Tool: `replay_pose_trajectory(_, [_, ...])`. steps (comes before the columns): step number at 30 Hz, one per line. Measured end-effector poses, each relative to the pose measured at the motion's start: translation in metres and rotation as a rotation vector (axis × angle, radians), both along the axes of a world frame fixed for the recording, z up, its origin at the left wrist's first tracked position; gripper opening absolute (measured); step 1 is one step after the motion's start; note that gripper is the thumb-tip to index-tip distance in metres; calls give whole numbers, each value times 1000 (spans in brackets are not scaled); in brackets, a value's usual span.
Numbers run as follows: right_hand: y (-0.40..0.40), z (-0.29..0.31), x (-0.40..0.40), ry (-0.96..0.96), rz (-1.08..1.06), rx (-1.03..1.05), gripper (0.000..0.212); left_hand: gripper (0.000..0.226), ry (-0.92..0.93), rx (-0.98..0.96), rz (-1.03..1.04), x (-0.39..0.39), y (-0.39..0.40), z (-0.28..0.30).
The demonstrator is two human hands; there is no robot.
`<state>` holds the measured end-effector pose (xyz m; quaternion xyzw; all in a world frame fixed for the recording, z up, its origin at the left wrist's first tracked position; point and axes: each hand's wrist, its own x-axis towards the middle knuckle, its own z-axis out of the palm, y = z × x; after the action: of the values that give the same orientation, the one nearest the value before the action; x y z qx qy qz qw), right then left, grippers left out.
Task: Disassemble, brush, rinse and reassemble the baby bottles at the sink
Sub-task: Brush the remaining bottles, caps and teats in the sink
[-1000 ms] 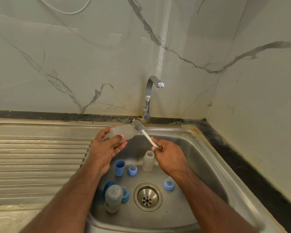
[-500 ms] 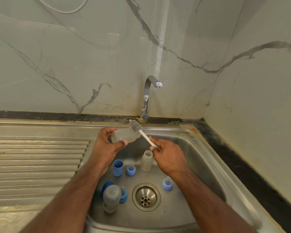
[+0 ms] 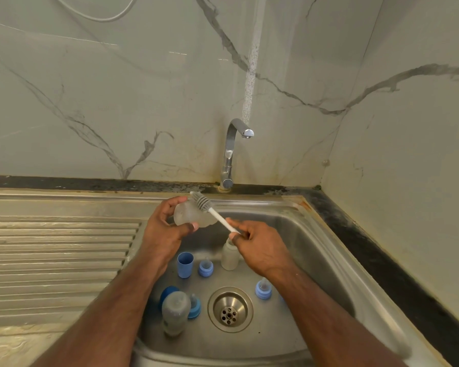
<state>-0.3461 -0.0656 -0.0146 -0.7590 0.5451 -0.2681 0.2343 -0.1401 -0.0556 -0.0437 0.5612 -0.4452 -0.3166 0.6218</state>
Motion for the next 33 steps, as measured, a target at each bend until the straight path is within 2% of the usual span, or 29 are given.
replay_pose_trajectory(3, [-3,1,-6,36,-50,1,40,65,-33,15,-25,-1,1,1])
replay_pose_trajectory(8, [7,3,0,-9,39,-17,40,67,-88,42,1,-6,0,-1])
replay_pose_trajectory(12, [2,4,-3,68,-37,-24,40,67,-63,25,-60,-3,1,0])
replay_pose_trajectory(14, [2,5,-4,35,-40,-21,39,69,-76,35,-76,-2,0,-1])
replay_pose_trajectory(16, [7,7,-2,-4,-7,-26,38,66,-106,42,-57,-2,-2,-3])
replay_pose_trajectory(19, [10,6,3,61,24,-66,39,60,-94,44,-26,-2,-4,-4])
replay_pose_trajectory(22, [8,6,3,113,-20,-77,41,68,-64,48,-21,-4,-3,0])
replay_pose_trajectory(26, [16,8,6,124,72,-39,38,61,-90,45,26,-3,0,2])
replay_pose_trajectory(31, [8,11,2,140,-17,-78,39,63,-103,74,19,-4,4,6])
replay_pose_trajectory(33, [11,10,6,111,19,-79,40,57,-123,79,27,-5,3,6])
